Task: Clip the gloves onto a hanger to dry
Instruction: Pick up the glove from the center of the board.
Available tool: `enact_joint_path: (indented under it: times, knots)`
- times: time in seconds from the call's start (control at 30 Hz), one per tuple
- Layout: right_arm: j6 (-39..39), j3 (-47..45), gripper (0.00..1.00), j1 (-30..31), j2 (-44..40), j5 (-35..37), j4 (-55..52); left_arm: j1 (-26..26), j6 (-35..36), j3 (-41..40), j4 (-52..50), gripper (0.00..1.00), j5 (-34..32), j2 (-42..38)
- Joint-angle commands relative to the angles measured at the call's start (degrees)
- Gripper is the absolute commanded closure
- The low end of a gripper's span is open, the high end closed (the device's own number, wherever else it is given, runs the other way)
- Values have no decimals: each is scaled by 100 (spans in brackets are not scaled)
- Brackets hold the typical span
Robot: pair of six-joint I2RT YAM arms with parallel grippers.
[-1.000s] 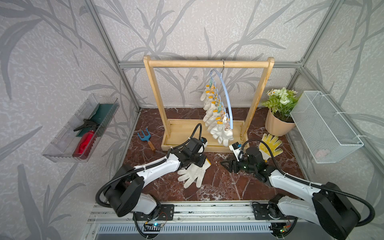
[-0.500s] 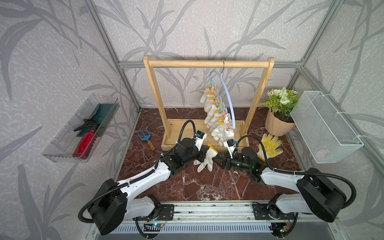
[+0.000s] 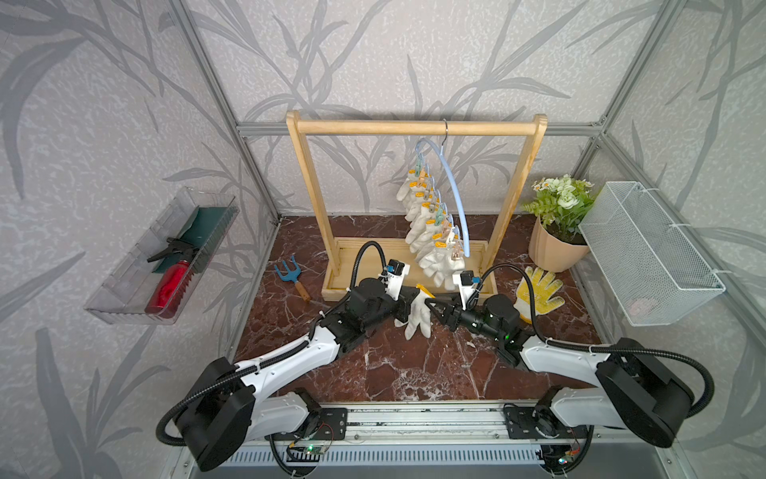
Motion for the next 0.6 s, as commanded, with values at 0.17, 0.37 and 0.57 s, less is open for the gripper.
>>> enact_joint_path:
  times: [0.17, 0.37, 0.57]
  knots:
    - [29, -51, 73, 44, -55, 210, 390, -27, -140, -124, 338, 100, -72, -138]
    - [-45, -16, 87, 38, -156, 258, 284, -31, -151, -173, 395, 100, -96, -144]
    - [-243, 61, 100, 29, -380, 254, -289, -21, -74, -85, 420, 97, 218, -8]
